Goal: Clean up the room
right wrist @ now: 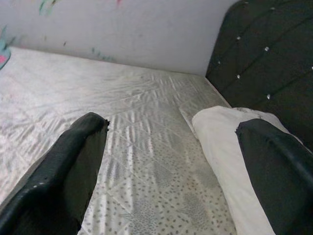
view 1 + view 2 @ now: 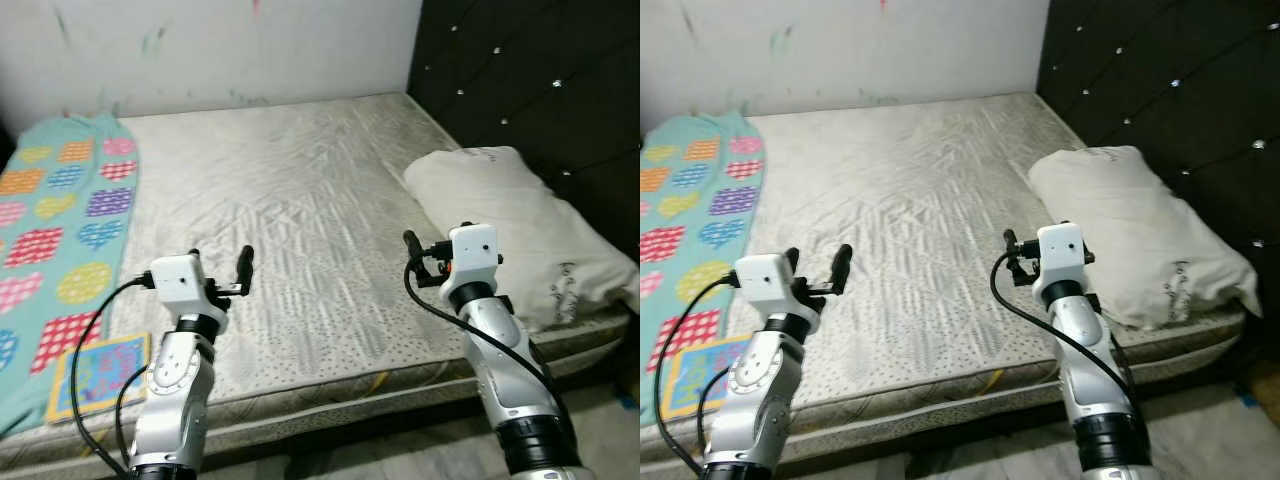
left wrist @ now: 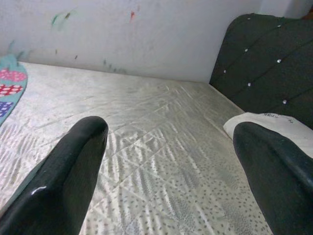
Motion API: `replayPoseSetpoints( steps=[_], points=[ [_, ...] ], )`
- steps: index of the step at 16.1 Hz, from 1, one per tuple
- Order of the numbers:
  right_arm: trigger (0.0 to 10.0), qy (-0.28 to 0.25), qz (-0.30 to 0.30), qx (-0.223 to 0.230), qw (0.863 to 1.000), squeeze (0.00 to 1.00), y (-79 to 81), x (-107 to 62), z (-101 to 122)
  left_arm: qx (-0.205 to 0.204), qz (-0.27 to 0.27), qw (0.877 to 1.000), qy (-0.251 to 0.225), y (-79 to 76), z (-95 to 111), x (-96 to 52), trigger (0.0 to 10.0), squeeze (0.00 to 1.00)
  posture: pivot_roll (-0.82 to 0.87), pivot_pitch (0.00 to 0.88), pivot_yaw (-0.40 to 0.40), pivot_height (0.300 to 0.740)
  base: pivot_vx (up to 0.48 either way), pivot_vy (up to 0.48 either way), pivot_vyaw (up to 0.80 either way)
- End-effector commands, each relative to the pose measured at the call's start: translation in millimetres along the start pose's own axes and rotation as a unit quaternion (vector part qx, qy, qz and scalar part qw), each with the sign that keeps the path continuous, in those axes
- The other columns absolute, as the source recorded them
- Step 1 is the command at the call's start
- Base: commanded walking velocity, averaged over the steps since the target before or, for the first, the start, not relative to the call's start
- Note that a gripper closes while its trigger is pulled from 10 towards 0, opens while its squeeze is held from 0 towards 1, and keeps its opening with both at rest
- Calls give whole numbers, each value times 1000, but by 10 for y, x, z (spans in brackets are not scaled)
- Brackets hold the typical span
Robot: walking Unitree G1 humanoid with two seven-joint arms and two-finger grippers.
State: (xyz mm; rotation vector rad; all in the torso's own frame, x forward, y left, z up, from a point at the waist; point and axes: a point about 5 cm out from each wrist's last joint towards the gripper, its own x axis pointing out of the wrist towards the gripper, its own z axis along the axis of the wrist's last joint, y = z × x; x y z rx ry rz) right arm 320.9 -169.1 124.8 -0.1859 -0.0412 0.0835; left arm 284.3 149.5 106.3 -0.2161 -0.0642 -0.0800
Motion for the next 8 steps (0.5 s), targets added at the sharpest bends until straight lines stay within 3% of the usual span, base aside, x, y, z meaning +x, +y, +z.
replayPoseSetpoints(
  steps=[1, 6, 8],
  points=[
    [10000, -15, 7, -2, 1000, 0, 27, 16, 64, 6, 4, 1000, 6, 7, -10, 8, 10000, 0, -68, 27, 17, 740, 0, 0, 800],
    [10000, -14, 6, 11, 1000, 0, 33, 18, 58, -5, -1, 1000, 7, -3, -11, 19, 10000, 0, -68, 23, 17, 740, 0, 0, 800],
    [10000, -14, 5, 18, 1000, 0, 33, 23, 57, -6, -7, 1000, 4, -16, 0, 21, 10000, 0, -67, 22, 18, 740, 0, 0, 0]
  ],
)
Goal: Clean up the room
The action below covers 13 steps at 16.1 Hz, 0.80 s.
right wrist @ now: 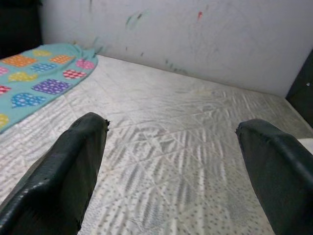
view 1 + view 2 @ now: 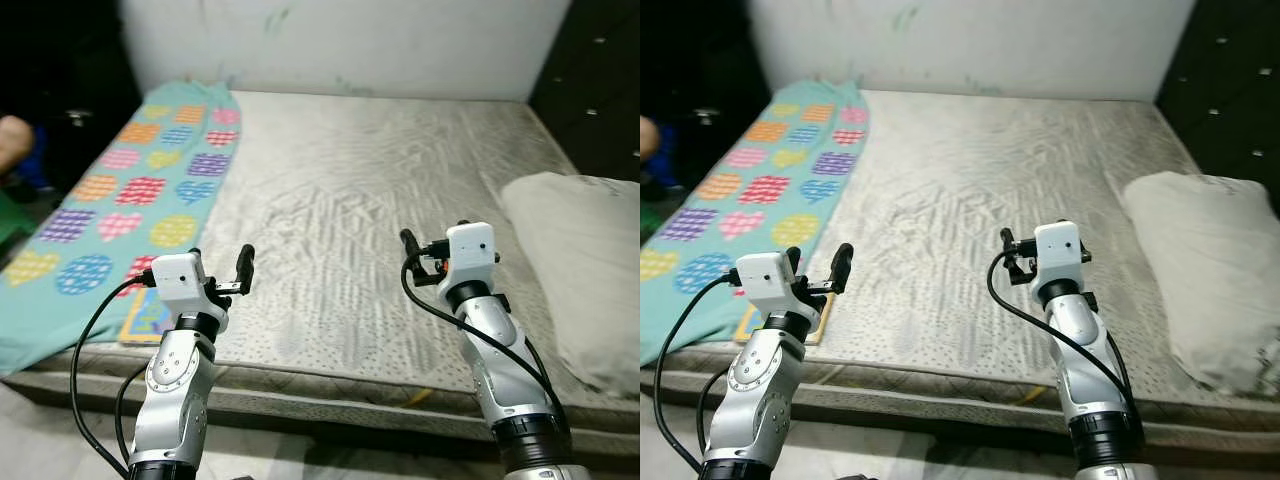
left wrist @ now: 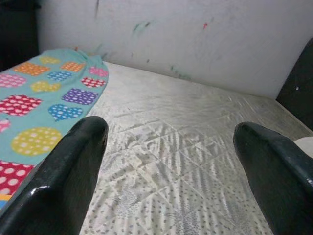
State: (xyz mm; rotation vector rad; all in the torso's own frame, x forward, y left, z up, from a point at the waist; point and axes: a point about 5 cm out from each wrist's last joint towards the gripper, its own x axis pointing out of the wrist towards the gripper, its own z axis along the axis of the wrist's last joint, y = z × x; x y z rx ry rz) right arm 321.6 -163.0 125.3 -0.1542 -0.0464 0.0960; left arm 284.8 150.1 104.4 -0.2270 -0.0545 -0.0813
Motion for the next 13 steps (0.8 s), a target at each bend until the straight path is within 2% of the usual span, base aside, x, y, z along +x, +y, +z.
replayPoseSetpoints(
  steps=[1, 2, 7, 13],
  points=[
    [10000, -10, -1, 3, 1000, 0, -24, 11, 39, 0, -9, 1000, -2, -27, 18, 20, 10000, 0, -67, 22, 19, 740, 0, 0, 0],
    [10000, -10, -1, 4, 1000, 0, -24, 9, 39, 0, -10, 1000, -2, -24, 19, 24, 10000, 0, -67, 22, 20, 740, 0, 0, 0],
    [10000, -10, -1, 6, 1000, 0, -21, 16, 39, 2, -12, 1000, -3, -27, 26, 38, 10000, 0, -67, 19, 22, 740, 0, 333, 0],
    [10000, -13, 0, 4, 1000, 0, -29, 29, 52, 2, -17, 1000, -6, -52, 29, 45, 10000, 0, -70, 7, 22, 740, 0, 444, 0]
  ],
)
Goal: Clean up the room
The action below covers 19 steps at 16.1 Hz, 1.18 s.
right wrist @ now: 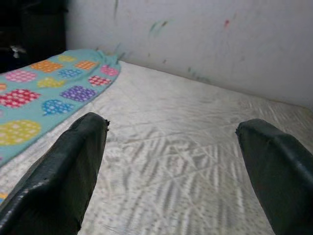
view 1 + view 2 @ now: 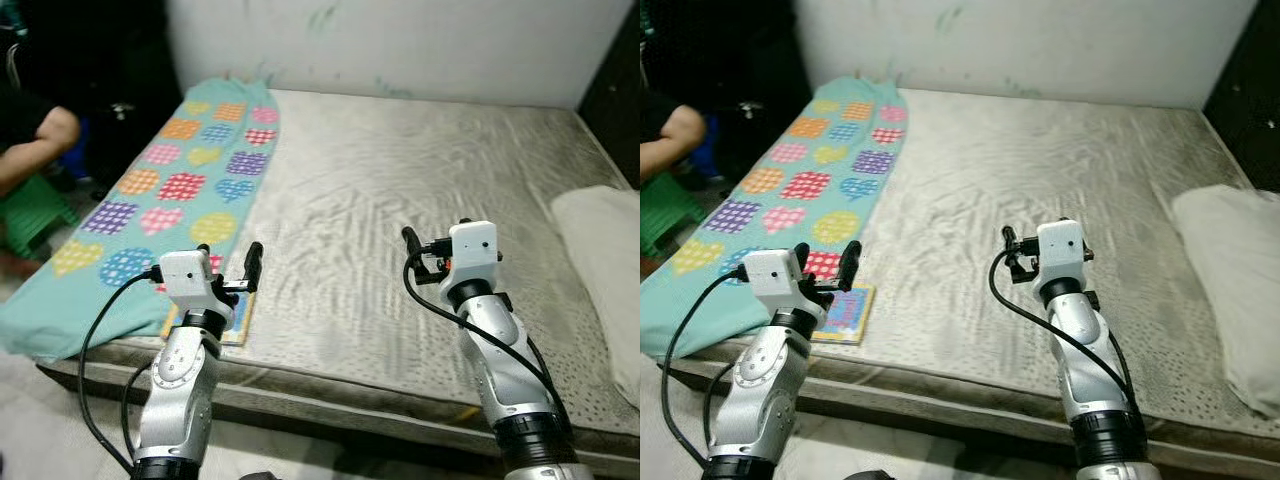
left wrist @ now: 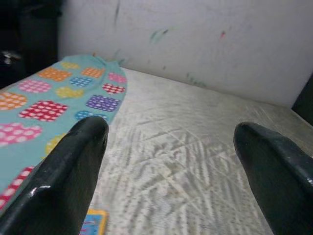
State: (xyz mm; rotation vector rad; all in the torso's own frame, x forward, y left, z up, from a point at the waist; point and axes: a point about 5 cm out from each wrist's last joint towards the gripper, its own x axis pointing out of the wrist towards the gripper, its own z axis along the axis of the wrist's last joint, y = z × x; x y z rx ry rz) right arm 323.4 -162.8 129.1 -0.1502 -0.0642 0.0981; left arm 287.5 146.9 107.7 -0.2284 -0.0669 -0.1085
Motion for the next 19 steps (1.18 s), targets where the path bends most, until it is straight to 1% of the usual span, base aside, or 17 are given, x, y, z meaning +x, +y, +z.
replayPoseSetpoints(
  steps=[1, 10, 13, 19],
  points=[
    [10000, -4, 0, 2, 1000, 0, -25, 10, 16, 3, -3, 1000, -2, -18, 6, 16, 10000, 0, -71, 5, 20, 740, 0, 465, 0],
    [10000, -6, -1, -5, 1000, 0, -36, 28, 23, 3, 1, 1000, -3, -13, -1, 20, 10000, 0, -73, 3, 17, 740, 0, 465, 0],
    [10000, -5, -2, -3, 1000, 0, -37, 22, 13, 7, -4, 1000, -8, -18, 12, 24, 10000, 0, -75, 8, 17, 740, 0, 0, 0],
    [10000, -6, -3, -2, 1000, 0, -42, 28, 22, -1, -18, 1000, -9, -36, 16, 26, 10000, 0, -77, 9, 19, 740, 0, 0, 0]
  ],
)
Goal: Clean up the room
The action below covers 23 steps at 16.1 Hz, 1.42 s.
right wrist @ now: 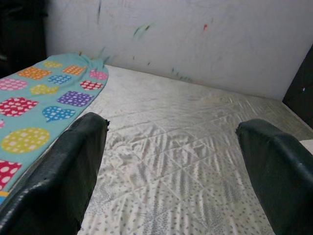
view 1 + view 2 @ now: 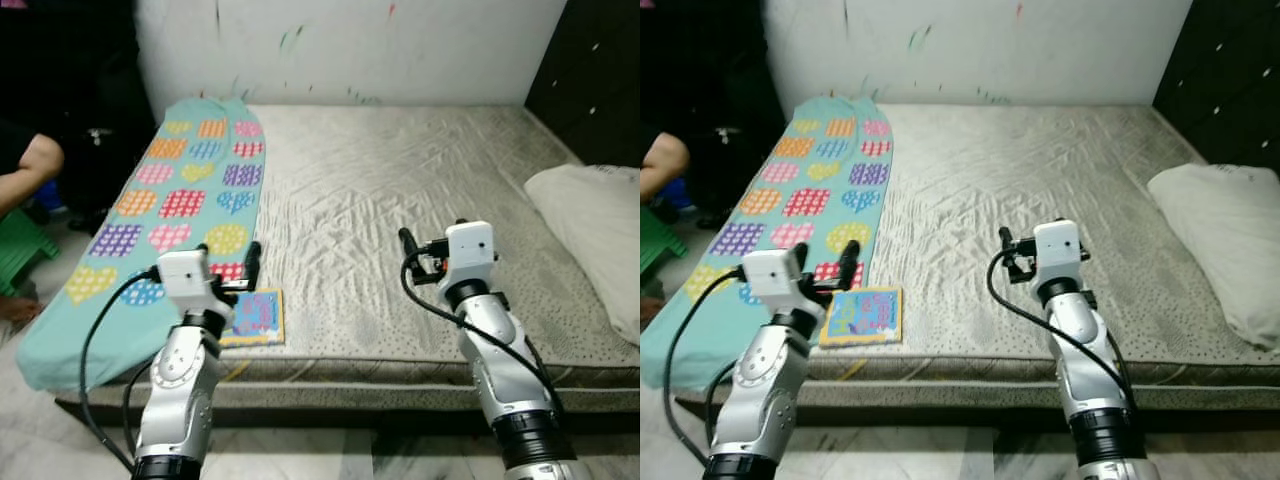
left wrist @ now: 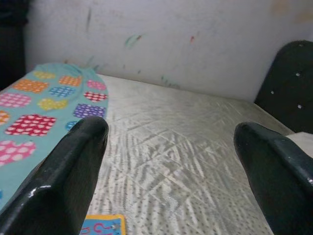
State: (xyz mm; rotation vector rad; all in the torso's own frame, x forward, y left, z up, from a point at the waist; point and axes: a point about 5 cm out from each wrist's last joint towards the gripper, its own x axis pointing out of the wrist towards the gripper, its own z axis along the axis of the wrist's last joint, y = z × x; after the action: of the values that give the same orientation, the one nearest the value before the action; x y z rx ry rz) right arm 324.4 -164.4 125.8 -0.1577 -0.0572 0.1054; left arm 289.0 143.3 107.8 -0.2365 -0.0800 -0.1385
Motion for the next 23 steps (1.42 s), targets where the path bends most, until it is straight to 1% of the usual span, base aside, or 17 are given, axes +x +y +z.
replayPoseSetpoints(
  steps=[1, 3, 7, 23],
  points=[
    [10000, -9, -7, 2, 1000, 0, -32, 21, 56, 3, -3, 1000, -4, -3, 24, 9, 10000, 0, -77, 8, 19, 740, 0, 0, 0],
    [10000, -9, -8, 2, 1000, 0, -31, 20, 55, 4, -5, 1000, -3, -2, 23, 11, 10000, 0, -78, 8, 21, 740, 0, 0, 0],
    [10000, -9, -9, -1, 1000, 0, -34, 20, 55, 3, -7, 1000, -3, -4, 22, 15, 10000, 0, -79, 9, 20, 740, 250, 0, 0],
    [10000, -7, -11, -3, 1000, 0, -35, 11, 39, 8, -9, 1000, -1, -2, 22, 17, 10000, 0, -78, 11, 25, 740, 310, 0, 0]
  ],
)
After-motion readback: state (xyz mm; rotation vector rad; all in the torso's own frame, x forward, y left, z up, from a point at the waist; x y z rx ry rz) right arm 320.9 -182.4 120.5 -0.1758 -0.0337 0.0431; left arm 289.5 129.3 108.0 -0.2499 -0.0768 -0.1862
